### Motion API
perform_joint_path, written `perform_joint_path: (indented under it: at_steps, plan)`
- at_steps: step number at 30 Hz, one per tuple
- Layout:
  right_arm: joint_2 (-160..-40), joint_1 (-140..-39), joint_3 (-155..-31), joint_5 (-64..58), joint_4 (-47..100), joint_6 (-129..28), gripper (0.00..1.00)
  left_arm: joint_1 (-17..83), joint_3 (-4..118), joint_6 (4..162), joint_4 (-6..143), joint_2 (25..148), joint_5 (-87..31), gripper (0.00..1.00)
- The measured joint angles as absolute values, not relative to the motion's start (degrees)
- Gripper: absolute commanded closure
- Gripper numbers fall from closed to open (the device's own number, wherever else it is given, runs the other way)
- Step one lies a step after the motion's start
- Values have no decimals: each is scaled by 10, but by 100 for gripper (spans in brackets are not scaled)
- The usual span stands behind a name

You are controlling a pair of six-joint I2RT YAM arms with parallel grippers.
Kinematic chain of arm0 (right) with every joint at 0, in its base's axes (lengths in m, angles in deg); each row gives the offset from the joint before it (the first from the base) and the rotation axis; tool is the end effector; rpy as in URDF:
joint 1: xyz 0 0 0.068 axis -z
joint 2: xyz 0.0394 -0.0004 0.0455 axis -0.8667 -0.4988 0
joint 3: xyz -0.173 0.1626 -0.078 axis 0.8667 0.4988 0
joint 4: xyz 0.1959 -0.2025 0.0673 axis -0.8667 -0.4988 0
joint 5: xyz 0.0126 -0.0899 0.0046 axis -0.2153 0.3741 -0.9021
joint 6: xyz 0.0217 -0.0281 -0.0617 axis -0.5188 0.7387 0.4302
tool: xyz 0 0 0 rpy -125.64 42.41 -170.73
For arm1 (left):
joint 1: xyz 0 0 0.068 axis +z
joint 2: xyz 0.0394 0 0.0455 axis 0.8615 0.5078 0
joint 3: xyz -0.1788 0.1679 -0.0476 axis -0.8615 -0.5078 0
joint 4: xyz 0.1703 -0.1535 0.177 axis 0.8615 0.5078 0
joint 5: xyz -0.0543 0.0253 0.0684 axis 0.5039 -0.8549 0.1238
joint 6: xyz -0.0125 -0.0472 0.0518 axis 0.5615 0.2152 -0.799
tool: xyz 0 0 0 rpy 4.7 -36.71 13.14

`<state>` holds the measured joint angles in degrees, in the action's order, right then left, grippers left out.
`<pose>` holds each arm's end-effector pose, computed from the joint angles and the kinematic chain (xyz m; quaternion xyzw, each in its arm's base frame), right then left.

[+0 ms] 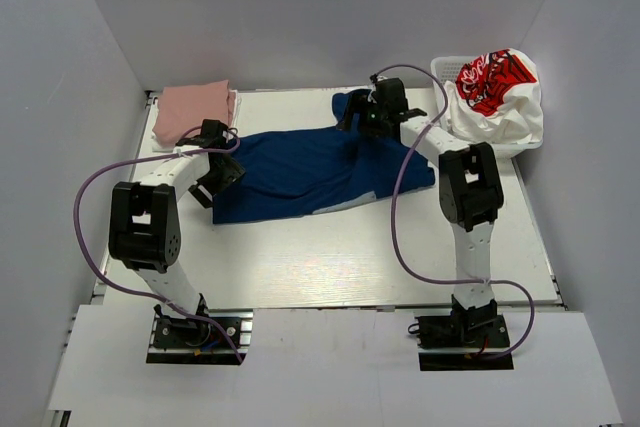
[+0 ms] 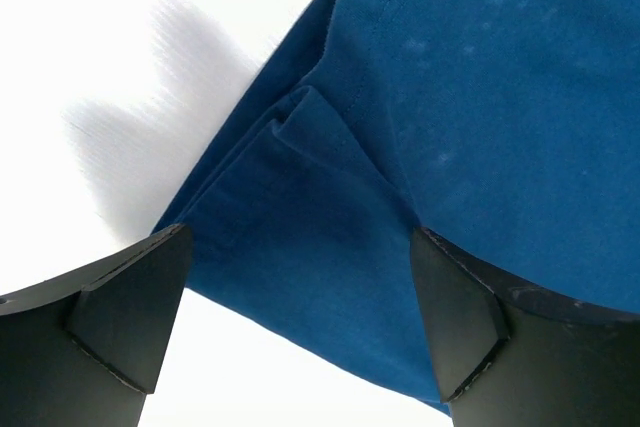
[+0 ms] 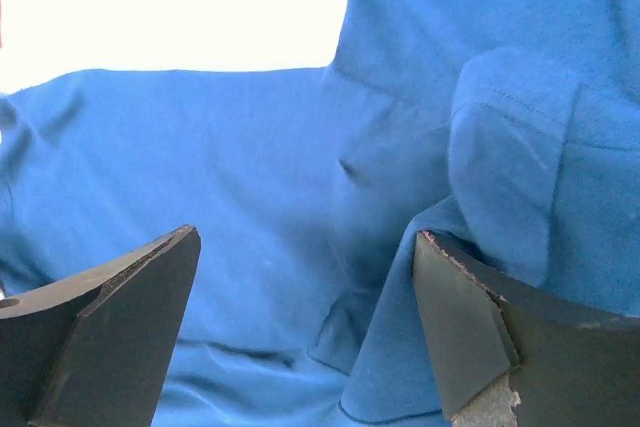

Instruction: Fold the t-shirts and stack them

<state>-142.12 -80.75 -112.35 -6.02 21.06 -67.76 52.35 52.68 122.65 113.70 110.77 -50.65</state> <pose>0.4927 0.1975 0.1633 -0.0188 0.8812 0.2524 0.3994 0.3585 -0.0303 0.1323 -0.3811 0.9067 0.0437 0.1754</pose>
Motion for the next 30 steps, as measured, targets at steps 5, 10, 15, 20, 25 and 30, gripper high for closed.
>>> perform_joint_path:
  at_steps: [5, 10, 15, 20, 25, 30]
  plan:
    - [-1439, -806, -1168, 1, 167, -705, 10, 523, 527, 1223, 1141, 1108, -510, 0]
    - [-1386, -789, -1063, 78, 151, -703, 10, 523, 527, 1216, 1140, 1108, -509, 0]
    - [-1294, -752, -943, 127, 131, -692, 10, 523, 527, 1206, 1132, 1108, -493, 0]
    - [-1236, -721, -881, 142, 133, -668, 24, 519, 524, 1200, 1112, 1108, -472, 0]
    - [-1234, -709, -846, 160, 123, -651, 20, 516, 500, 1196, 1090, 1108, -449, 0]
    - [-1234, -693, -831, 169, 117, -640, 65, 514, 490, 1193, 1079, 1110, -434, 0]
